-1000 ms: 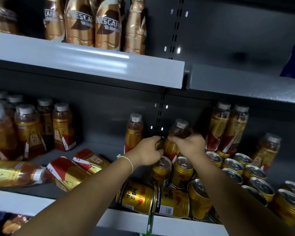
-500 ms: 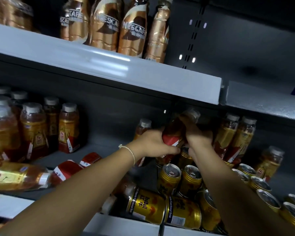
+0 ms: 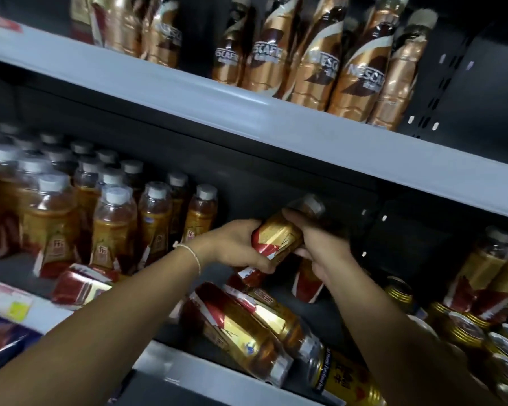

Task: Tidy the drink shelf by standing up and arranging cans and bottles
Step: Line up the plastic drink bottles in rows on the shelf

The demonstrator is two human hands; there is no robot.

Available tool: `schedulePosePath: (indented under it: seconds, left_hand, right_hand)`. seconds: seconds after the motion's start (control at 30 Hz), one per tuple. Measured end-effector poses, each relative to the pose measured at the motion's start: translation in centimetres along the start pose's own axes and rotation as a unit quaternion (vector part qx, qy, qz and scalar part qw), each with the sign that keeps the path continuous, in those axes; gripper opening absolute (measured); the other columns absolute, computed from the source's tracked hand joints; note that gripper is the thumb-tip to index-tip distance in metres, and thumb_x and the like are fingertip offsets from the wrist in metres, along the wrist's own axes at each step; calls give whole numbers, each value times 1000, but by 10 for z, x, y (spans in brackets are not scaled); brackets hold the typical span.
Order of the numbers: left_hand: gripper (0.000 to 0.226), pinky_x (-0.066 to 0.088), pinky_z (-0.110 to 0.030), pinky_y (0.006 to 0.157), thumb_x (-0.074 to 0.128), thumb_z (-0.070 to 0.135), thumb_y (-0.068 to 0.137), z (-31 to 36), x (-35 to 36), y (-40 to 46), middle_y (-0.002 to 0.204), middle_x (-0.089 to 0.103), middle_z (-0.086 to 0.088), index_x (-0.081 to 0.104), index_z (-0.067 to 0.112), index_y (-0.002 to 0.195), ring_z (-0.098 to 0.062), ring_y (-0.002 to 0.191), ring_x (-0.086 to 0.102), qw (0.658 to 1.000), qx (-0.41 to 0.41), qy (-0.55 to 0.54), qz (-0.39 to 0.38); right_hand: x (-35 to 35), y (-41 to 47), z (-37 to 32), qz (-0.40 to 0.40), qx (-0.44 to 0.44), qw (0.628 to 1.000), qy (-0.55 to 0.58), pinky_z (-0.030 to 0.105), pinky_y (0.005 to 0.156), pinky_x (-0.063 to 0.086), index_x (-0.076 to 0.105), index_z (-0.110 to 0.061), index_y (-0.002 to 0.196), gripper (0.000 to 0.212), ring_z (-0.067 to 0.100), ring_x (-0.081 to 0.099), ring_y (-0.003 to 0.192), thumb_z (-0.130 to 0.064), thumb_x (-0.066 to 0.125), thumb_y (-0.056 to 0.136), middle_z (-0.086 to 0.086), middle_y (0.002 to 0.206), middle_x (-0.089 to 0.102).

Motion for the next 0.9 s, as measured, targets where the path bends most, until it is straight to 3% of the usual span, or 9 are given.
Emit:
schedulePosePath:
  seconds: [0.07, 0.2, 0.27, 0.33, 0.4, 0.47, 0.53, 0.73, 0.9]
  left_hand:
    - [66, 58, -30, 78, 89, 39, 61, -18, -16, -9, 105, 64, 7, 54, 28, 116, -10, 93, 64, 1000, -7, 23, 19]
    - [67, 55, -32, 89, 88, 44, 64, -55, -45, -25, 110, 62, 10, 52, 29, 119, -8, 99, 61, 999, -25, 20, 44]
    - [66, 53, -32, 92, 86, 43, 66, -72, -57, -33, 112, 63, 10, 54, 28, 122, -8, 101, 61, 998, -39, 25, 53]
    - [59, 53, -29, 90, 84, 43, 70, -84, -68, -40, 110, 65, 9, 58, 26, 120, -8, 99, 62, 996, -48, 50, 63]
    - [42, 53, -24, 79, 81, 43, 73, -94, -78, -47, 100, 66, 8, 61, 26, 106, -8, 91, 63, 991, -52, 88, 88]
    - [28, 46, -19, 62, 80, 44, 74, -99, -90, -57, 81, 61, 10, 57, 29, 83, -8, 78, 61, 980, -51, 137, 138]
    - [30, 43, -22, 55, 76, 45, 75, -104, -98, -67, 71, 55, 10, 54, 26, 73, -13, 72, 60, 964, -58, 185, 184]
    - [31, 35, -25, 50, 61, 41, 87, -112, -95, -85, 62, 40, 9, 44, 22, 70, -16, 62, 52, 942, -45, 249, 219]
    - [23, 38, -25, 50, 56, 33, 91, -118, -82, -88, 67, 45, 5, 47, 20, 75, -16, 61, 49, 949, -47, 237, 200]
  right_hand:
    - [26, -4, 5, -9, 6, 1000, -6, 37, 84, 60, 66, -18, 118, 69, 19, 71, 95, -39, 95, 58, 3, 107, 73]
    - [75, -12, 9, -41, -15, 999, -16, 27, 74, 54, 68, -25, 94, 48, 13, 70, 91, -37, 96, 57, -3, 98, 74]
    - [95, -16, 9, -55, -36, 997, -27, 27, 75, 54, 70, -27, 96, 52, 12, 71, 91, -41, 96, 54, -6, 95, 75]
    - [115, -21, 8, -71, -64, 994, -57, 30, 77, 58, 70, -33, 101, 62, 10, 73, 90, -52, 92, 46, -8, 94, 77]
    - [135, -25, 9, -87, -96, 988, -87, 35, 83, 60, 72, -39, 97, 61, 7, 74, 89, -57, 89, 41, -12, 93, 77]
    - [153, -28, 12, -106, -121, 982, -102, 41, 88, 60, 74, -39, 94, 50, 7, 74, 91, -49, 91, 49, -13, 94, 78]
    - [167, -30, 19, -118, -134, 979, -102, 45, 91, 59, 76, -38, 91, 37, 11, 74, 93, -34, 93, 59, -10, 94, 78]
    - [189, -36, 33, -110, -136, 978, -116, 44, 90, 60, 72, -33, 93, 39, 10, 75, 88, -20, 93, 63, -9, 93, 78]
    - [198, -39, 31, -111, -139, 975, -132, 42, 89, 60, 68, -38, 92, 43, 9, 74, 91, -16, 94, 66, -8, 96, 77]
Point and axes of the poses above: each hand's wrist, its own y-axis towards the middle knuckle, its own x-axis out of the palm, z = x × y, the point moved 10 cm from there along y, towards the middle knuckle
